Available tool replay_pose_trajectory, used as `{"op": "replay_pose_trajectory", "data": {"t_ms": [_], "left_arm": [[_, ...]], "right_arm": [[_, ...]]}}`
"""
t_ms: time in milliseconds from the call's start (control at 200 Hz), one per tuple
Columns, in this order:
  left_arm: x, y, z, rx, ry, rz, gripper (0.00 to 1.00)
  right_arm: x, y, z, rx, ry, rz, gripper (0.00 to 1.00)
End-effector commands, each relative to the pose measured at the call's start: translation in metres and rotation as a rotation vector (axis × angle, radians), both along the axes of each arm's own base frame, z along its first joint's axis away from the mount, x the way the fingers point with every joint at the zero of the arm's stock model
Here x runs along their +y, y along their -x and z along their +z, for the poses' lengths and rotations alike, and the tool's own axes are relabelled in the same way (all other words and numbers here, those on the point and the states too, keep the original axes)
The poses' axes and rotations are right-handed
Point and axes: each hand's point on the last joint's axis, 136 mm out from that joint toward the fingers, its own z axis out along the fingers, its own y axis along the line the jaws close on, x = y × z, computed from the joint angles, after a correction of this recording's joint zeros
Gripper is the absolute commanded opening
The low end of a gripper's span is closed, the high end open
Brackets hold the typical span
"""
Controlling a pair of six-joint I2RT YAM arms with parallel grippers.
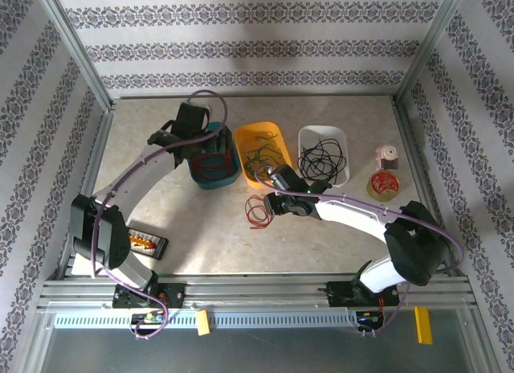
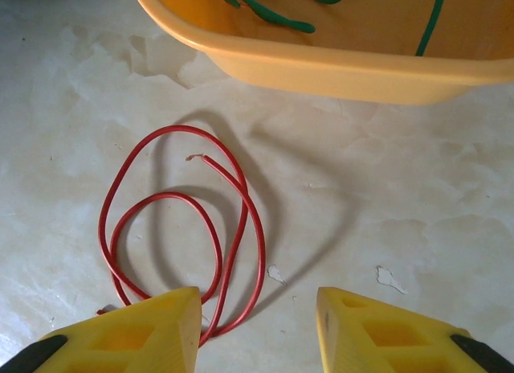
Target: Untangle the cables
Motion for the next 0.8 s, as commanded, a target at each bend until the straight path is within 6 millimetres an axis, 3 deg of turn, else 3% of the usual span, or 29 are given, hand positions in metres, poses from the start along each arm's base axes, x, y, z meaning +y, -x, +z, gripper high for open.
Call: {"op": "replay_pose_trajectory", "data": {"t_ms": [0, 120, 225, 400, 525, 575, 650, 795], "left_arm": [[-0.046, 0.044, -0.015, 0.042, 0.024, -0.195, 0.99], [-0.058, 0.070, -0.038, 0.082, 0.070, -0.181, 0.98], [-0.056, 0.079, -0.047, 0.079, 0.094, -0.135, 0.97], [-0.047, 0.078, -0.035, 0.024, 0.087, -0.087, 0.97], [-0.038, 0.072, -0.025, -0.015, 0.044, -0.059, 0.97], [-0.032, 0.069, -0.022, -0.033, 0.027, -0.028, 0.98], [-0.016, 0.066, -0.018, -0.066, 0.000, 0.060, 0.99], [0.029, 0.067, -0.007, -0.132, -0.052, 0.288, 0.99]], "right_arm": [[0.008, -0.001, -0.007, 0.028, 0.009, 0.023, 0.42], [0.008, -0.002, -0.023, 0.063, 0.041, 0.017, 0.40], [0.008, -0.005, -0.037, 0.098, 0.057, -0.002, 0.38], [0.007, -0.007, -0.054, 0.127, 0.085, -0.023, 0.33], [0.003, -0.011, -0.058, 0.107, 0.113, -0.037, 0.12], [0.001, -0.012, -0.057, 0.101, 0.115, -0.042, 0.04], [-0.002, -0.011, -0.048, 0.079, 0.108, -0.048, 0.00], [-0.013, -0.012, -0.005, -0.038, 0.053, -0.085, 0.00]]}}
